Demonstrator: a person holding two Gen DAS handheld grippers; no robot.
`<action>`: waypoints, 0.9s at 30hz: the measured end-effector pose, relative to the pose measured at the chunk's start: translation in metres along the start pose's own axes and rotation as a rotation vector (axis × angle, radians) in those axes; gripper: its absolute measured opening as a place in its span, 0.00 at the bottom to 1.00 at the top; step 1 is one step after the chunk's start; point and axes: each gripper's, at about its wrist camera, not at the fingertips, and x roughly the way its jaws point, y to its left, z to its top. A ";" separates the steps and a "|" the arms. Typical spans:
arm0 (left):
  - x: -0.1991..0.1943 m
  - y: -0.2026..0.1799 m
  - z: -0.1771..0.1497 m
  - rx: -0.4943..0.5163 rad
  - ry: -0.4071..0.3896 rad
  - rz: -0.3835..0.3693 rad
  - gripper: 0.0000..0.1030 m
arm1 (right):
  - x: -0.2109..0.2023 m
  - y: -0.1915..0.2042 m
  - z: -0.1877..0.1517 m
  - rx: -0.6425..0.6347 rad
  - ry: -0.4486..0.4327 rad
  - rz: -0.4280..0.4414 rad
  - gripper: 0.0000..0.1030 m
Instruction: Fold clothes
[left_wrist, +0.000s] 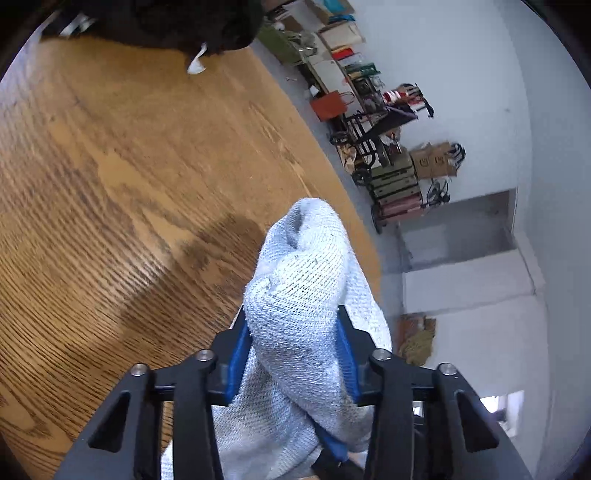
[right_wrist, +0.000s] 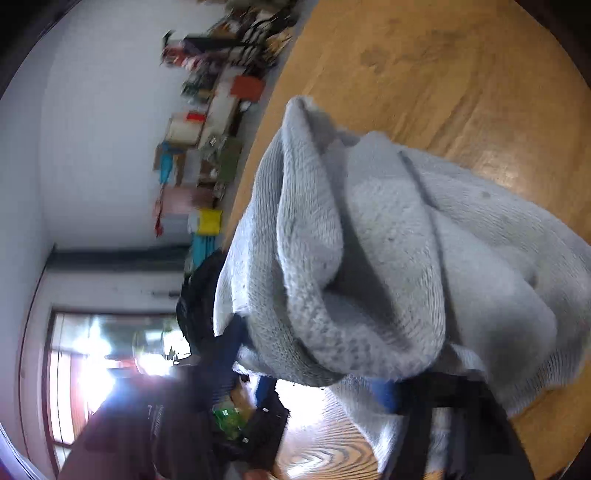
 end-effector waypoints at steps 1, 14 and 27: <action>-0.002 -0.003 -0.001 0.010 0.001 0.000 0.39 | 0.001 -0.001 0.003 -0.013 0.017 0.013 0.48; -0.025 -0.044 -0.094 0.482 0.144 0.327 0.38 | -0.049 0.023 -0.006 -0.535 0.245 -0.266 0.33; -0.038 -0.091 -0.116 0.696 0.152 0.436 0.37 | -0.076 0.061 -0.031 -0.793 0.199 -0.325 0.27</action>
